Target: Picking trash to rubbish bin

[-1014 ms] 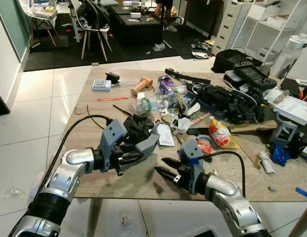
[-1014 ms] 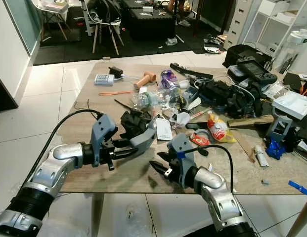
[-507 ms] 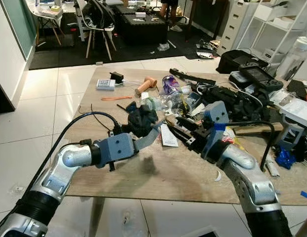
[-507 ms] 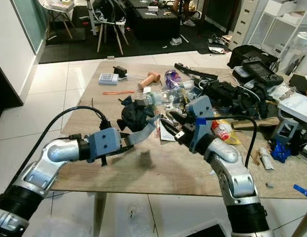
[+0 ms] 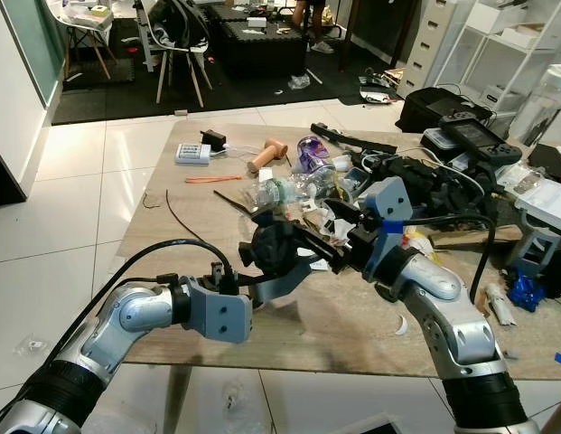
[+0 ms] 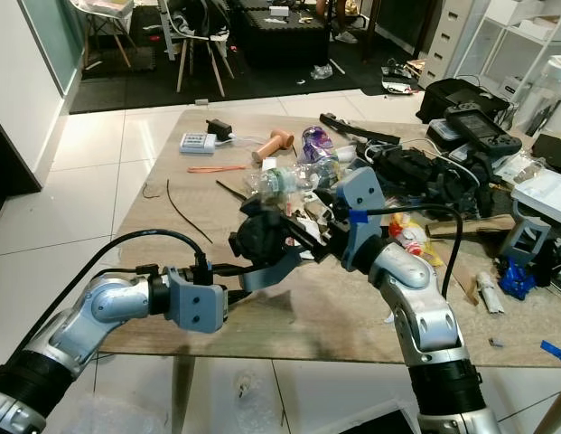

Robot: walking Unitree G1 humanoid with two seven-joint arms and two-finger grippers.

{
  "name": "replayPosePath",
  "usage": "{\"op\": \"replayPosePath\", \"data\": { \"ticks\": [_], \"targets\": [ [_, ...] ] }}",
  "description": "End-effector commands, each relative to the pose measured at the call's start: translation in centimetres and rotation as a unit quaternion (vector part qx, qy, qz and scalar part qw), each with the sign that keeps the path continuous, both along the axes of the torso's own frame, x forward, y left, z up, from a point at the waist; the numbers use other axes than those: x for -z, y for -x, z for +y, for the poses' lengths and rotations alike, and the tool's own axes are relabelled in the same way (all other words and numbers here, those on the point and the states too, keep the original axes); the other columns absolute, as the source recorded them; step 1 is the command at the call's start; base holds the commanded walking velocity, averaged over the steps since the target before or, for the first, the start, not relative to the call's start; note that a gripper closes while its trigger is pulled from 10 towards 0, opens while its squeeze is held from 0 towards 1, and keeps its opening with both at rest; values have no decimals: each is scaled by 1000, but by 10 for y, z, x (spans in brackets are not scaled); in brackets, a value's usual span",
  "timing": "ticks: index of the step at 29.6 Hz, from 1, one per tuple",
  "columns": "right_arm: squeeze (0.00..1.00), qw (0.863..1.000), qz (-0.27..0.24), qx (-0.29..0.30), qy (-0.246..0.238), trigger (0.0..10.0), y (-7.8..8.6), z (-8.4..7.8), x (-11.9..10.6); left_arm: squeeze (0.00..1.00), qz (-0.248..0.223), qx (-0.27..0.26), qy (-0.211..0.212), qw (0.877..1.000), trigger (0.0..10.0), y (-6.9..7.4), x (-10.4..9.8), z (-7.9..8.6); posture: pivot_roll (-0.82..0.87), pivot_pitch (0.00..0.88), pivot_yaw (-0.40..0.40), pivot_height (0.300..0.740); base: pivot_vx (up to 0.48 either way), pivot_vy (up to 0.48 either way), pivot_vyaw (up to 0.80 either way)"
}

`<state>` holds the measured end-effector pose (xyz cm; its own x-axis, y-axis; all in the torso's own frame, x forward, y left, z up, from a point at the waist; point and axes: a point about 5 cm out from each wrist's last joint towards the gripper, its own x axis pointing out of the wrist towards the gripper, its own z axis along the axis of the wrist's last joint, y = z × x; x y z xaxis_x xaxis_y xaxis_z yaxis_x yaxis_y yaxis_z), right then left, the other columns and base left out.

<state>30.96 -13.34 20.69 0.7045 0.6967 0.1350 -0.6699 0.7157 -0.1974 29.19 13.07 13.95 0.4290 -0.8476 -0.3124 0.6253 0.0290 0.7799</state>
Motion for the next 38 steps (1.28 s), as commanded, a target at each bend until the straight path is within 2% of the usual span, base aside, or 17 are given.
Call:
{"op": "replayPosePath", "data": {
  "ticks": [1, 3, 7, 9, 10, 16, 17, 18, 19, 20, 24, 32, 33, 34, 35, 37, 38],
  "targets": [
    [20, 1000, -13, -23, 3, 10000, 3, 7, -4, 0, 7, 9, -16, 1000, 0, 2, 7, 0, -87, 70, -38, 740, 0, 0, 0],
    [0, 999, -10, -31, 1, 10000, 4, 8, -3, 0, 13, 9, -6, 1000, 0, 2, 7, -2, -87, 70, -38, 740, 0, 0, 0],
    [0, 997, -10, -63, -43, 10000, 10, 13, -11, 0, 10, 9, -12, 1000, 0, 0, 10, -3, -88, 69, -37, 740, 0, 0, 0],
    [361, 995, -7, -73, -60, 10000, 12, 14, -14, 0, 11, 9, -6, 1000, 0, -1, 11, -4, -88, 69, -37, 740, 0, 0, 0],
    [1000, 996, 0, -70, -61, 10000, 11, 14, -13, 0, 8, 9, -3, 1000, 0, -1, 10, -4, -91, 68, -37, 740, 0, 0, 0],
    [1000, 996, 55, -35, -60, 10000, 1, 5, 9, 0, -9, 26, -11, 1000, 0, -1, 7, -7, -89, 63, -36, 740, 0, 0, 0],
    [875, 995, 75, -39, -48, 10000, 1, 4, 20, 0, -19, 34, -5, 999, 0, -1, 4, -10, -87, 58, -40, 740, 0, 0, 0],
    [384, 995, 82, -41, -43, 10000, 2, 4, 24, 0, -22, 37, -2, 999, 0, -1, 2, -11, -87, 58, -40, 740, 0, 0, 0],
    [384, 995, 82, -41, -43, 10000, 2, 4, 24, 0, -22, 37, -2, 999, 0, -1, 2, -11, -87, 58, -40, 740, 0, 0, 0],
    [0, 995, 89, -41, -30, 10000, 2, 4, 29, 0, -28, 43, 3, 999, 0, -1, 0, -13, -87, 58, -40, 740, 0, 0, 0],
    [0, 994, 102, -44, -1, 10000, 3, 5, 39, 0, -40, 54, 19, 998, 0, 1, -5, -18, -87, 51, -44, 740, 0, 0, 0],
    [0, 990, 127, -60, 5, 10000, 8, 6, 48, 0, -61, 70, 41, 995, 0, 3, -12, -27, -88, 45, -49, 740, 0, 0, 0],
    [0, 990, 128, -61, 4, 6039, 8, 6, 48, 0, -63, 72, 42, 995, 0, 4, -12, -28, -88, 42, -48, 740, 0, 0, 0],
    [0, 990, 128, -62, 4, 6039, 8, 6, 48, 0, -64, 73, 43, 994, 0, 4, -12, -29, -88, 42, -48, 740, 0, 0, 0],
    [0, 990, 127, -64, 2, 2824, 8, 6, 48, 0, -65, 75, 44, 994, 0, 4, -12, -29, -88, 41, -48, 740, 0, 0, 0],
    [0, 990, 127, -64, 2, 2824, 8, 6, 48, 0, -65, 75, 43, 994, 0, 4, -12, -29, -88, 41, -48, 740, 0, 0, 0],
    [0, 990, 126, -65, 1, 0, 7, 6, 48, 0, -66, 76, 44, 994, 0, 4, -12, -29, -88, 41, -48, 740, 0, 0, 0]
  ]
}}
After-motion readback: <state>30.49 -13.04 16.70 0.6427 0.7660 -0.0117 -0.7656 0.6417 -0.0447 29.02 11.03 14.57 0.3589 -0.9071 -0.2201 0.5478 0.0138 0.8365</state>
